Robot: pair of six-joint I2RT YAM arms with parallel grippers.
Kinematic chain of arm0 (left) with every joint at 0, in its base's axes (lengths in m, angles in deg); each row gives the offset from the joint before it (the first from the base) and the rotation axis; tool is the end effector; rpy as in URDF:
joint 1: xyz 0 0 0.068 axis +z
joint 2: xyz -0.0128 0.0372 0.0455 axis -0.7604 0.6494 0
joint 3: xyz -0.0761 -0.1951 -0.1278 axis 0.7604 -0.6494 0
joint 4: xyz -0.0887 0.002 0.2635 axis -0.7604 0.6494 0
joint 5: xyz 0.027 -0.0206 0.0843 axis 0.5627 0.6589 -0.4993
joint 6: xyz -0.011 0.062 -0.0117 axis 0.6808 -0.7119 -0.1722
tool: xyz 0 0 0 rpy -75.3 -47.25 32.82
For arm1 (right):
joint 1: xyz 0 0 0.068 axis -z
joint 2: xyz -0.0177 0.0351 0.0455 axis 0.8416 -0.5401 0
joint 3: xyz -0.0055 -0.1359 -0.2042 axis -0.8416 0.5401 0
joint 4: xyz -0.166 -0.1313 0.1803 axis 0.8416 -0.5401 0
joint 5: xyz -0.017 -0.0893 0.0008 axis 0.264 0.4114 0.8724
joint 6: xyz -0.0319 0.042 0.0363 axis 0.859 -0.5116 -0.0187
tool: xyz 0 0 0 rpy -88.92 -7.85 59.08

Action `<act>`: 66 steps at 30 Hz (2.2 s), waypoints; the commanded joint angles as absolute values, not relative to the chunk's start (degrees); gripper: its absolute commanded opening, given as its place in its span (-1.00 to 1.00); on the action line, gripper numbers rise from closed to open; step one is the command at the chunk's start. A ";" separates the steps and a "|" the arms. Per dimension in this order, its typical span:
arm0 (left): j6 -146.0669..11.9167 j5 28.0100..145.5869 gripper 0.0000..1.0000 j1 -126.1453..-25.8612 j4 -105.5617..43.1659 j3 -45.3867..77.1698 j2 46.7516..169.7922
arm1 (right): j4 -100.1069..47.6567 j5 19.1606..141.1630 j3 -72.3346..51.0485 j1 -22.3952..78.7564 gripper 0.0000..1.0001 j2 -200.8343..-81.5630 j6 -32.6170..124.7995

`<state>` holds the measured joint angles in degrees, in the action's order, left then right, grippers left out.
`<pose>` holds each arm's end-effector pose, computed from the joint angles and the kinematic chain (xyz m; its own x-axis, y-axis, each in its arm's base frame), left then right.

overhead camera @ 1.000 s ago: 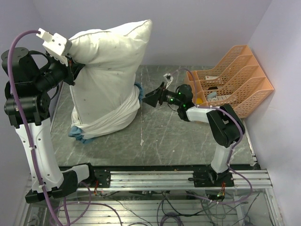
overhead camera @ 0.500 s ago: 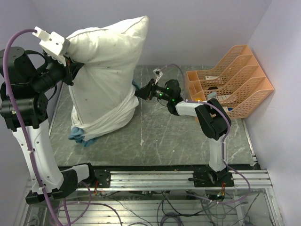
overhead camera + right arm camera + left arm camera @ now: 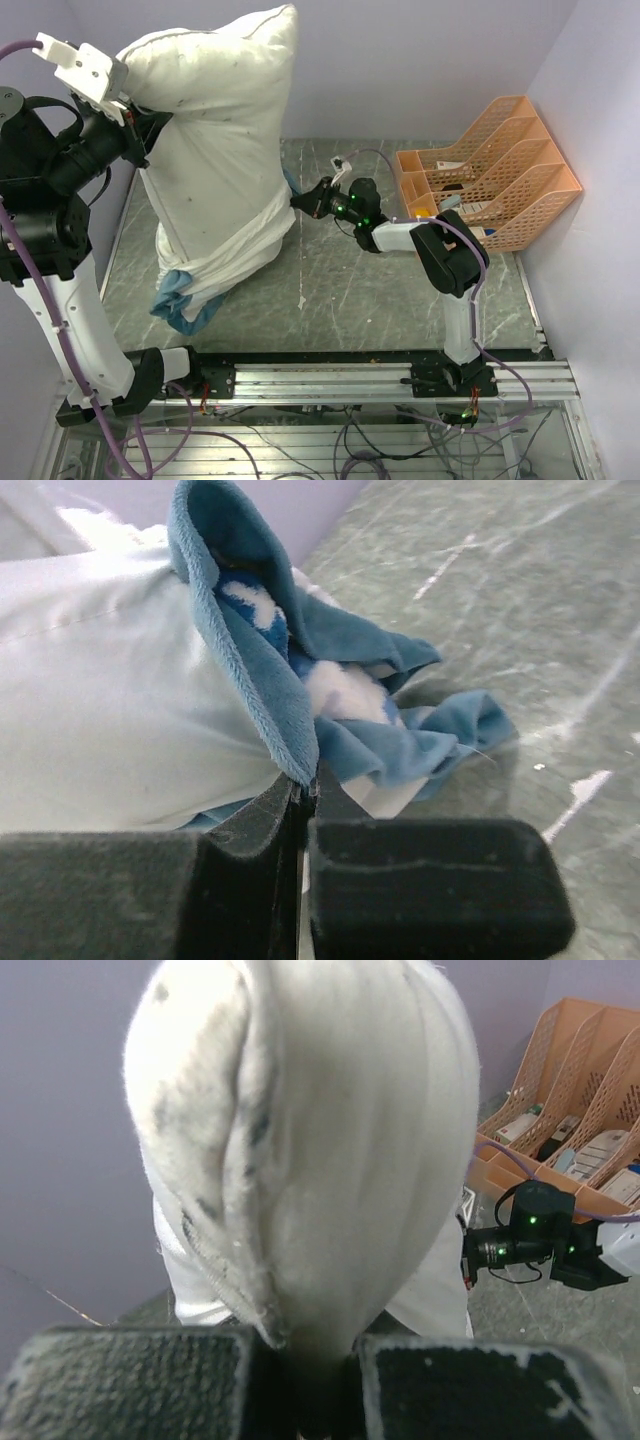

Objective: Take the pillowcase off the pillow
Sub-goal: Remove the pillow from the pillowcase.

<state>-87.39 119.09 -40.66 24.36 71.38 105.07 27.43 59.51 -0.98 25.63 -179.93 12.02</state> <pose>0.1622 -0.0075 0.5919 0.1138 0.1345 -0.9844 0.5140 0.8399 0.1742 0.3776 0.2605 0.1396 -0.5754 0.3222 -0.7517 -0.6470 0.3830 0.6594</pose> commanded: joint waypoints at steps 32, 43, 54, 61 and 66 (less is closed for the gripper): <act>-74.98 121.18 -0.86 -40.62 -18.42 53.23 93.78 | 6.56 81.10 6.31 22.35 0.43 -159.91 34.19; -82.23 131.52 -0.86 -40.63 -2.97 40.27 94.08 | -11.65 69.54 -15.72 19.29 1.00 -136.98 53.07; -89.97 141.04 -0.86 -42.14 10.72 38.74 93.66 | -27.15 49.44 -44.97 16.26 1.00 -152.09 64.65; -96.34 139.07 -0.86 -44.16 17.32 39.57 94.98 | -34.75 34.43 -53.04 16.18 1.00 -158.56 66.95; -98.95 136.29 -0.86 -44.66 17.82 39.51 95.05 | -40.62 25.26 -53.18 16.10 1.00 -160.76 68.53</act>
